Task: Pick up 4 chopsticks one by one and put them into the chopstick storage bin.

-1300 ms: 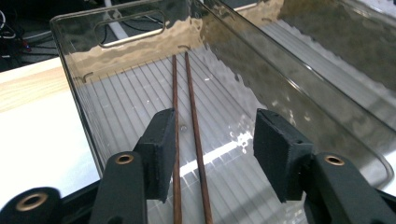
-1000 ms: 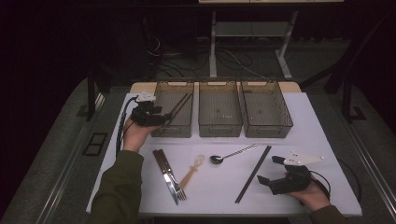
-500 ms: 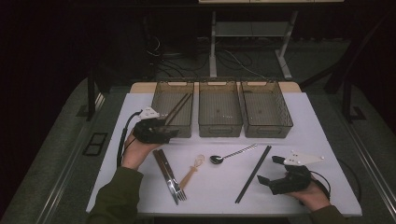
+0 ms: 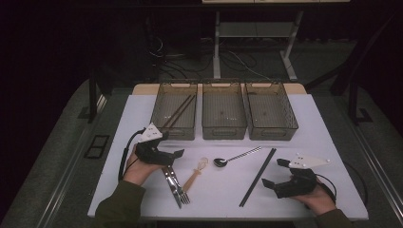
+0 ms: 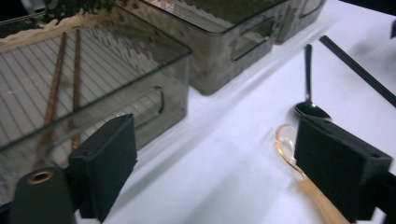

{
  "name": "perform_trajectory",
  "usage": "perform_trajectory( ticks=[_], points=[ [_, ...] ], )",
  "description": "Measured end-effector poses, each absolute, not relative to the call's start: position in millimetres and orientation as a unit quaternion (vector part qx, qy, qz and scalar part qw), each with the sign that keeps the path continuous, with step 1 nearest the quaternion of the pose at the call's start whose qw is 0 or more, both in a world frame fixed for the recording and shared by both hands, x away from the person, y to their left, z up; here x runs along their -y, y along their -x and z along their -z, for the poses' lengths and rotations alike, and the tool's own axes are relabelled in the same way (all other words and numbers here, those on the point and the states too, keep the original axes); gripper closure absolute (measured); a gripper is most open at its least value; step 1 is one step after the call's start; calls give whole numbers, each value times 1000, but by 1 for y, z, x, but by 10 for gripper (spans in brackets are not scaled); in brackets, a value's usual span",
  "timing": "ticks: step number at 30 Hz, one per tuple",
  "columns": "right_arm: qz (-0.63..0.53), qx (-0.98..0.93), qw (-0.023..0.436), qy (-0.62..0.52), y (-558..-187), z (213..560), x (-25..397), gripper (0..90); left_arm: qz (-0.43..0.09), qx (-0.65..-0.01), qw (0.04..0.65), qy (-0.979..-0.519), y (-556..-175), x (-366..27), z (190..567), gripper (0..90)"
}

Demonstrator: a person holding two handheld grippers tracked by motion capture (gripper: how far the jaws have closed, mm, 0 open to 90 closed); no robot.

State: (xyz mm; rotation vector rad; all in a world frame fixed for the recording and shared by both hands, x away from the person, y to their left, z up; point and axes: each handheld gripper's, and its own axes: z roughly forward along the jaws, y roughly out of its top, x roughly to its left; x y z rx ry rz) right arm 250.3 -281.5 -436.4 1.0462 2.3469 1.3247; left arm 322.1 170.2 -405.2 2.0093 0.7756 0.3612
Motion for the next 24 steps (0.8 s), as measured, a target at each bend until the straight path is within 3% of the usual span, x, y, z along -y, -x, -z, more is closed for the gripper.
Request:
perform_trajectory(
  ticks=[5,16,24],
  points=[
    [-453,-806,125,-360,-250,437,282,44,-130,-321,461,-817,-311,-168,411,11],
    [-435,-815,107,-368,-253,437,283,48,-115,-301,454,-831,-287,-162,423,0],
    [-435,-821,94,-358,-253,431,284,268,-105,-288,447,-841,-270,-160,429,0]
  ],
)
